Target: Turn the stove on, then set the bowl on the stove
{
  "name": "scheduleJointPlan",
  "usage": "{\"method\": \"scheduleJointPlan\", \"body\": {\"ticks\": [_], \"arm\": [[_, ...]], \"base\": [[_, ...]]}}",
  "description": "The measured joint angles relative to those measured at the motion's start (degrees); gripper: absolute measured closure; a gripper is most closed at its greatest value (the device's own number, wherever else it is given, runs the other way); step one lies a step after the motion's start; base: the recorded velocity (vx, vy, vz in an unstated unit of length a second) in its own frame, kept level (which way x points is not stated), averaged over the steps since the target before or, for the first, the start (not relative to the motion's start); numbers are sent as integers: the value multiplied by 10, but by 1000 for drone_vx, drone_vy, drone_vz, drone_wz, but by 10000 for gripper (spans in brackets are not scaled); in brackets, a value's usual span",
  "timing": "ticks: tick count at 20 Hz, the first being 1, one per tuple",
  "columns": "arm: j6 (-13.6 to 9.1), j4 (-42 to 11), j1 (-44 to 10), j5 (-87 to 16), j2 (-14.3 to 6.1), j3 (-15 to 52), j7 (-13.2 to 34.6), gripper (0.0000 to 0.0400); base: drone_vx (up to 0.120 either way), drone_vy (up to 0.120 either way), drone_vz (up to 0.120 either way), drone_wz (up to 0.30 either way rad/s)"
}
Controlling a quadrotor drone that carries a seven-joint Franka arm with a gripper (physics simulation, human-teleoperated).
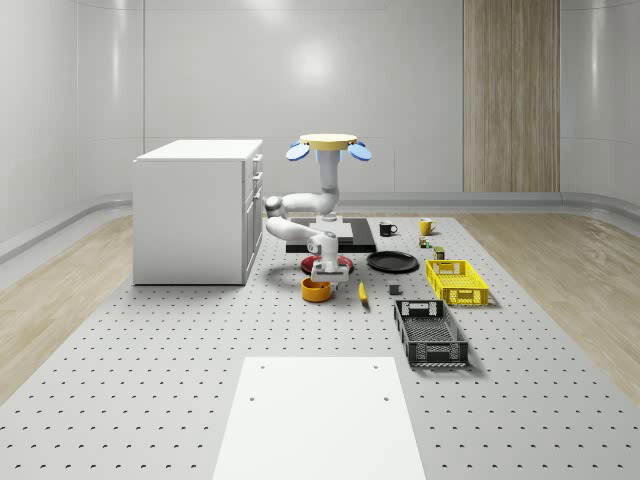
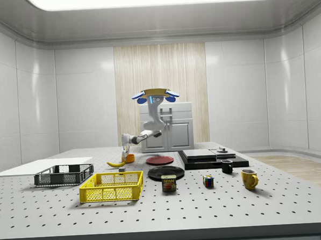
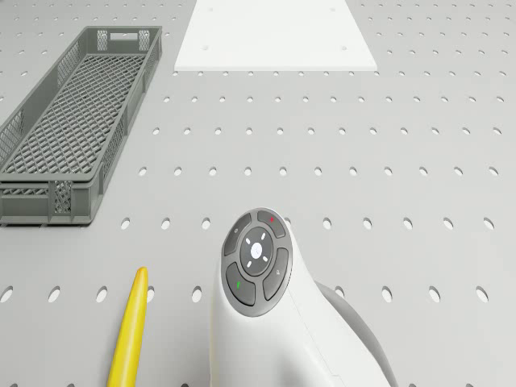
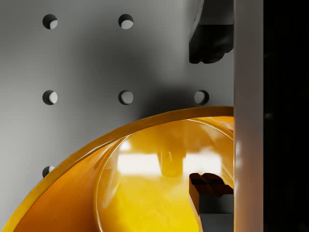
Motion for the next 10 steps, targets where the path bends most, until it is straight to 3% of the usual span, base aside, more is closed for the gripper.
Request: {"method": "scheduleJointPlan", "body": {"ticks": [2,4,10], "arm": [[0,0,0,-1,1,-1,-1,198],[-1,1,1,-2,2,-2,-1,238],[-4,1,3,-4,5,-2,-3,286]], "base": [[0,0,0,0],[0,0,0,0],[0,0,0,0]]}}
